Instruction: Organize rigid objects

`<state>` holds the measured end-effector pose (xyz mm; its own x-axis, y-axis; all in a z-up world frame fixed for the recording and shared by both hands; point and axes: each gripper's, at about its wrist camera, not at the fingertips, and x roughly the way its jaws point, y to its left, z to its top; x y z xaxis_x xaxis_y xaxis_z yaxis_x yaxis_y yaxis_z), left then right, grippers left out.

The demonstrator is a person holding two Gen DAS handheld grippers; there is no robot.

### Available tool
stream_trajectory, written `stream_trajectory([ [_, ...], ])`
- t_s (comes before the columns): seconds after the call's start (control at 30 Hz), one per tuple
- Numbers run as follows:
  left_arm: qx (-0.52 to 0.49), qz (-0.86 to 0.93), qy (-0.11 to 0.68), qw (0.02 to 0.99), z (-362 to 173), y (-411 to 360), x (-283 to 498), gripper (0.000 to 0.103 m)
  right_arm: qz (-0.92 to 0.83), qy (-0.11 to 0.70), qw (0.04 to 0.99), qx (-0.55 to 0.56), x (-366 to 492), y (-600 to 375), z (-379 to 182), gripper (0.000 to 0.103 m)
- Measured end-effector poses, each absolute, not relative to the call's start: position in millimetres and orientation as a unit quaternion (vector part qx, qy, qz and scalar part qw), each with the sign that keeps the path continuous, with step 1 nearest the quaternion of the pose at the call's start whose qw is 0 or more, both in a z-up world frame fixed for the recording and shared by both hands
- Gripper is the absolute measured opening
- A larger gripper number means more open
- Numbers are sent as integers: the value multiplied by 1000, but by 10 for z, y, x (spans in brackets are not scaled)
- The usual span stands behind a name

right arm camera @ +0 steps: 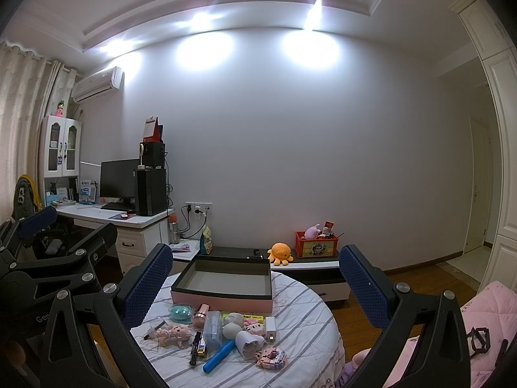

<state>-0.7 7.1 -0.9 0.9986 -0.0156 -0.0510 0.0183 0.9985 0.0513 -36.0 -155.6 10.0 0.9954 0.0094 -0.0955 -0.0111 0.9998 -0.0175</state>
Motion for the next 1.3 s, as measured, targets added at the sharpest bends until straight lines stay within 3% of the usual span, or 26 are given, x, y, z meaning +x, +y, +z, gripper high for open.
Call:
stream_trajectory([
  [1.3,37,-14,36,999,-74,88,67,103,6,62,998,-16,-296,-1516,23,103],
])
